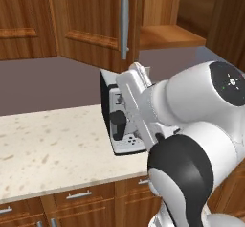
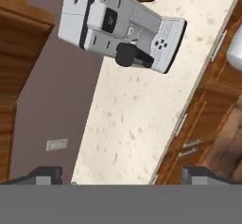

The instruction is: Close all open cabinet doors.

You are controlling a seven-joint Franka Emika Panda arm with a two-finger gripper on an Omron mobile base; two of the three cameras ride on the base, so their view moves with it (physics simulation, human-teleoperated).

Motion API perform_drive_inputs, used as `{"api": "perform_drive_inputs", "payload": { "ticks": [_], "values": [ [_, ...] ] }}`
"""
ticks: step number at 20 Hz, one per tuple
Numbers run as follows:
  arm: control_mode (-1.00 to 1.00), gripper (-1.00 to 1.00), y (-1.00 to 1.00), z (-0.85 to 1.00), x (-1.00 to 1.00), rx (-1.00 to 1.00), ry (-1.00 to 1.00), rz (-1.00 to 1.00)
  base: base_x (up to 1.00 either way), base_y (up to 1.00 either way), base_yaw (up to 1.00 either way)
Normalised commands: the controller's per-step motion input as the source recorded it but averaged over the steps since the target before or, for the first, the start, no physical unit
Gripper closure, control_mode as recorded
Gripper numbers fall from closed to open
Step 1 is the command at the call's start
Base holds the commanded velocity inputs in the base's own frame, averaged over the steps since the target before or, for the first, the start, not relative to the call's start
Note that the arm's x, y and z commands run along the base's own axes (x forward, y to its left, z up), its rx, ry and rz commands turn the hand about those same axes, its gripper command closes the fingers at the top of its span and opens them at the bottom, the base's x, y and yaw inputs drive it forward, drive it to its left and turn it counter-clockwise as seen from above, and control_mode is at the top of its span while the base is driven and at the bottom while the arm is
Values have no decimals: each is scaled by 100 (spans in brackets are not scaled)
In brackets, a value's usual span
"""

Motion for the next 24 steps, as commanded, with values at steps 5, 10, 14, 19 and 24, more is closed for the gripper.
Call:
{"api": "perform_drive_inputs", "payload": {
  "ticks": [5, 10, 14, 19, 24],
  "values": [
    [-100, -100, 29, 15, 10, 1, -16, -30, 0, 0, 0],
    [-100, -100, 12, 20, 16, 4, -13, -28, 0, 0, 0],
    [-100, -100, 3, 23, 13, 5, -10, -22, 0, 0, 0],
    [-100, -100, 10, 27, 13, 4, -15, -16, 0, 0, 0],
    [-100, -100, 8, 27, 19, 3, -14, -17, 0, 0, 0]
  ]
}}
